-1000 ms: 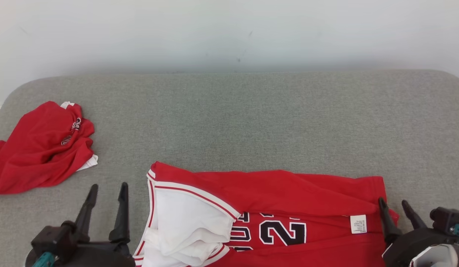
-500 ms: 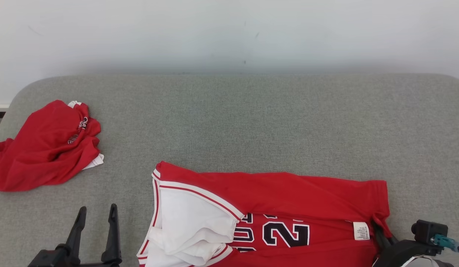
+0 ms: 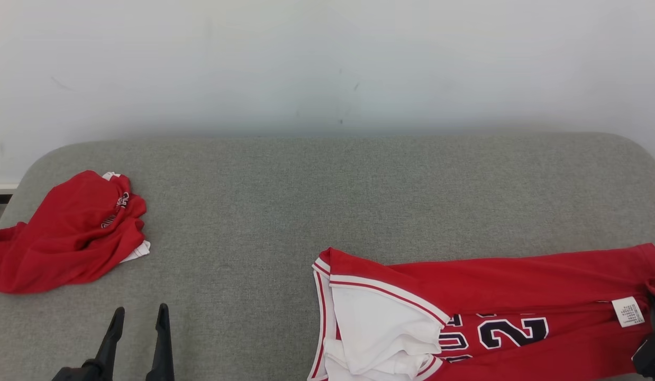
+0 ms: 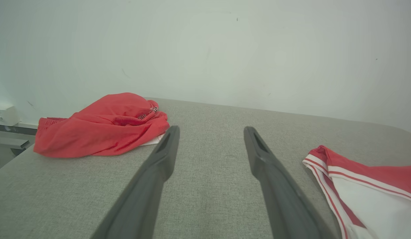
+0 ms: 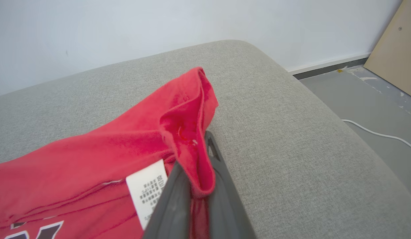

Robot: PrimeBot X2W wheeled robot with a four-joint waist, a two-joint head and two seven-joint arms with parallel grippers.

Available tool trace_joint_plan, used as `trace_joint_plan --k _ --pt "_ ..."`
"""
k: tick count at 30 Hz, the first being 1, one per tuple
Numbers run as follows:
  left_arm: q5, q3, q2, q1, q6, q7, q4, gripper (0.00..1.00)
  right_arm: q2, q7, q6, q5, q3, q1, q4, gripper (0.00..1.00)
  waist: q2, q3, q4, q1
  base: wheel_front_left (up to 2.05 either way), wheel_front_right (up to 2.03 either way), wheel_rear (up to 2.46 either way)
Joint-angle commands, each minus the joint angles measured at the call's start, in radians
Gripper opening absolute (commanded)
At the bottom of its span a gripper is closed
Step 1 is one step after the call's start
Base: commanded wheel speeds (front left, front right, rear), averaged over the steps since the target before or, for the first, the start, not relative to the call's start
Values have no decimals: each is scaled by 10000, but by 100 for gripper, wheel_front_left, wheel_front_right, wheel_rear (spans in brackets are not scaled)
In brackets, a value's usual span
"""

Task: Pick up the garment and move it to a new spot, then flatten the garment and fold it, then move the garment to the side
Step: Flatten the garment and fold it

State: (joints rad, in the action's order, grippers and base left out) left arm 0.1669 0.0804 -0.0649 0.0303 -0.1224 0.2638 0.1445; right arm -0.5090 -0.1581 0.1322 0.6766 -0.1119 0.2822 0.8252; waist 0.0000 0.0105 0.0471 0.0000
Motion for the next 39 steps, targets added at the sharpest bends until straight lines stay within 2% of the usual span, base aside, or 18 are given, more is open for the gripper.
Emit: trace_joint_plan --k 1,5,18,23,25,30,39 --pt "-85 47 27 148 -8 8 -20 100 -39 14 -24 -50 44 38 -72 0 0 54 -60 0 0 0 0" --pt "-65 84 73 209 -43 8 3 100 252 155 -24 -152 -122 -47 -566 0 0 120 -113 0 0 0 0" --pt "-1 148 140 129 -57 8 186 100 2192 959 -23 -696 -1593 -719 -3224 0 0 318 92 0 0 0 0" --pt "7 65 143 88 -65 8 248 100 2865 1193 -23 -840 -2092 -748 -3736 0 0 322 288 0 0 0 0" --pt "63 7 144 60 -68 8 281 100 3339 1290 -23 -911 -2400 -596 -3831 0 0 305 459 0 0 0 0" --pt "80 -69 145 -42 -65 8 420 100 4021 1258 -23 -931 -2871 -311 -3584 0 0 273 768 0 0 0 0" --pt "177 -244 144 -211 -72 7 651 100 4546 872 -23 -516 -3826 -3 -2566 0 0 201 1195 0 0 0 0"
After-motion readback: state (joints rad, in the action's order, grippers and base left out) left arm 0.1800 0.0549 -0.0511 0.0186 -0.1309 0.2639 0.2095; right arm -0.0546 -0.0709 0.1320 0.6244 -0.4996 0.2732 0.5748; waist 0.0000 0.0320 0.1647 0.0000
